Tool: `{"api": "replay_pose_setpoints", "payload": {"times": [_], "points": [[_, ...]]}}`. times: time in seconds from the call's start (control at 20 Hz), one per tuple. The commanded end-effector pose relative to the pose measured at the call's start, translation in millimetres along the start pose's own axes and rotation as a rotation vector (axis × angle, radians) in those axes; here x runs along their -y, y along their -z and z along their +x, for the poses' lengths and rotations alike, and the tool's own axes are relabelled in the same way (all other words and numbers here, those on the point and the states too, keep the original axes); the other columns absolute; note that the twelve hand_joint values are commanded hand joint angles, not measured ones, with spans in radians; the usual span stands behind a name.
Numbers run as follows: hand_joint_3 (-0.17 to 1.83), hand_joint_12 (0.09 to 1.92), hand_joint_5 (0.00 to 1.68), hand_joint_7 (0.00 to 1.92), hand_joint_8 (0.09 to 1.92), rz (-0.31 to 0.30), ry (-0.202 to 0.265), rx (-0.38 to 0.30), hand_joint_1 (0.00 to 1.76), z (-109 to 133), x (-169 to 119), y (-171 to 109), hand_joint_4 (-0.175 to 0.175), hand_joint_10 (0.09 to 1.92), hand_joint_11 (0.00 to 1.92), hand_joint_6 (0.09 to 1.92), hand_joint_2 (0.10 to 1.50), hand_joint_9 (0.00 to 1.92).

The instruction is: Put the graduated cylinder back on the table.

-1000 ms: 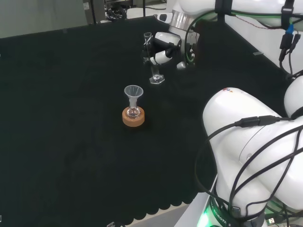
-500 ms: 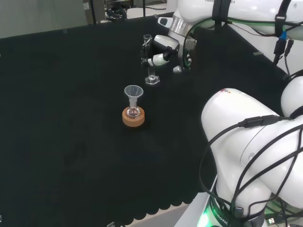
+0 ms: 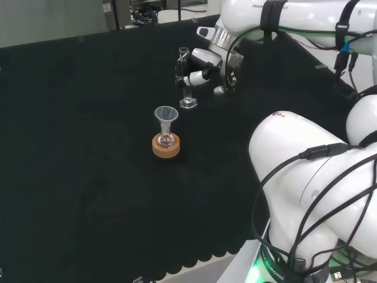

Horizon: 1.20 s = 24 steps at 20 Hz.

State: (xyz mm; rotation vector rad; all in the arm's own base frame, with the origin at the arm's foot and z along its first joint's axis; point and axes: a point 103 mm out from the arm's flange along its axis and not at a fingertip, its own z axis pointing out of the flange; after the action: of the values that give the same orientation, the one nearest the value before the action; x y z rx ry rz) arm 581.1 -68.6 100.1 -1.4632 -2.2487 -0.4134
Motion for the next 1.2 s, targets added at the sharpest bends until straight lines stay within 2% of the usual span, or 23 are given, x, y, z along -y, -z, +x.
{"api": "replay_pose_setpoints", "payload": {"times": [0.05,0.15,0.2,0.4,0.5,0.55,0.65,0.95,1.2], "points": [[0.0,0.66,0.98,1.3,0.23,0.006,0.0,-0.019,1.14,-1.7,1.4,-3.0,-0.143,0.09,1.39,1.01,1.12,1.49],[0.0,0.68,0.96,1.28,0.22,0.022,0.005,-0.061,1.13,-3.4,2.1,-4.0,-0.139,0.09,1.36,1.04,1.13,1.48],[0.0,0.71,0.95,1.25,0.22,0.029,0.009,-0.081,1.12,-4.5,2.6,-4.7,-0.117,0.09,1.32,1.05,1.14,1.46],[0.0,0.97,0.94,1.04,0.27,0.051,0.01,-0.108,1.04,-7.6,4.1,-7.0,0.063,0.09,1.02,1.07,1.13,1.32],[-0.02,1.03,0.92,0.95,0.36,0.058,0.01,-0.094,0.98,-8.0,4.9,-6.9,-0.006,0.09,0.94,0.83,1.11,1.27],[-0.04,1.04,0.93,0.92,0.4,0.058,0.009,-0.092,0.97,-8.2,5.3,-6.7,-0.029,0.09,0.92,0.72,1.11,1.26],[-0.06,1.05,0.94,0.89,0.44,0.057,0.004,-0.091,0.96,-8.4,6.0,-6.0,-0.048,0.09,0.91,0.62,1.1,1.26],[-0.16,1.07,0.94,0.85,0.49,0.064,-0.002,-0.088,0.95,-11.2,6.6,-4.0,-0.048,0.09,0.88,0.56,1.11,1.24],[-0.17,1.15,0.82,0.76,0.52,0.085,-0.024,-0.069,0.89,-7.3,2.6,1.9,-0.038,0.09,0.77,0.59,1.07,1.16]]}}
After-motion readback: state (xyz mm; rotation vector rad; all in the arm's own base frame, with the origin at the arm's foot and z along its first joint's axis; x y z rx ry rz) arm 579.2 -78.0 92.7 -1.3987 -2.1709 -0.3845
